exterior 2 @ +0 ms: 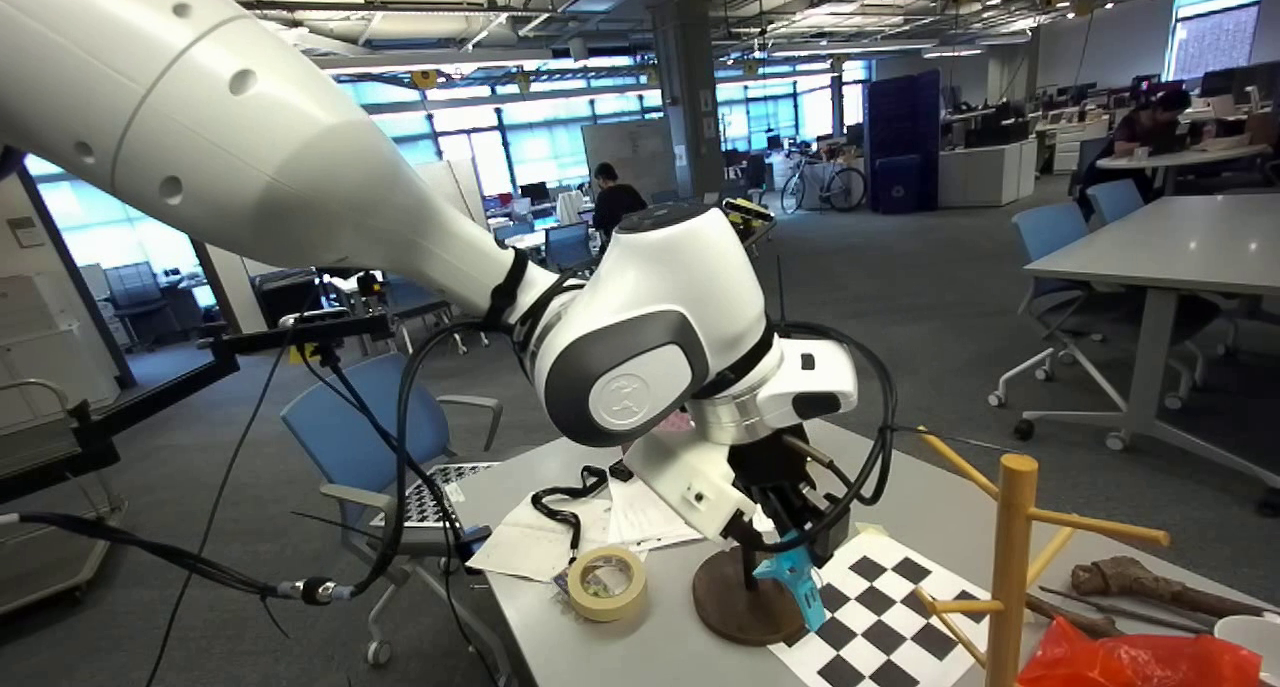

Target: Remove the peg from the stand and place it on the masking tape

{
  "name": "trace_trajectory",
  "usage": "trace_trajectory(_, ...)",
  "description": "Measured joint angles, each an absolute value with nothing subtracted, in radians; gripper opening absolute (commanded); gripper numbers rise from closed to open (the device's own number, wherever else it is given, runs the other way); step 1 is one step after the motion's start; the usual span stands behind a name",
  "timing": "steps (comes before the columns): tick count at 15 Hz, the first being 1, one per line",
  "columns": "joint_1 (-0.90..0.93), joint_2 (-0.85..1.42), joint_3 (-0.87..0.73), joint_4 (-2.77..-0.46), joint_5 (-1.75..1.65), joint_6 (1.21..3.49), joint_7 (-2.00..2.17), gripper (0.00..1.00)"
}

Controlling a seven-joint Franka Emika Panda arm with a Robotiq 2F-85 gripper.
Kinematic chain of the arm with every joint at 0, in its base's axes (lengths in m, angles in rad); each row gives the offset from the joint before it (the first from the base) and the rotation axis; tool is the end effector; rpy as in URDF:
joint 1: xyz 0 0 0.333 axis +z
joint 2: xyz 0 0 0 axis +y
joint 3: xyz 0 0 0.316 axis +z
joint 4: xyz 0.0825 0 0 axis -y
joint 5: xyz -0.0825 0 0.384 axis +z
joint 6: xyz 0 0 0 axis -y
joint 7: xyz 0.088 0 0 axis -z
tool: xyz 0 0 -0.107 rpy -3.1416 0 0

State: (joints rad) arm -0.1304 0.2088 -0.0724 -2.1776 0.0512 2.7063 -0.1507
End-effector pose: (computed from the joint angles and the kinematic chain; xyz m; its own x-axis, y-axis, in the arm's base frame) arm 0.5744 -0.1191 0.3284 0.9458 -0.0819 0.3143 -0.0953 -0.9951 0.0274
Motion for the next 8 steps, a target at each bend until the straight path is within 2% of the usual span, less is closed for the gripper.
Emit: trace_trajectory(8,-0.13,0.199,-0.084,-2.277,-0.049,2.702,-0.149,0.16)
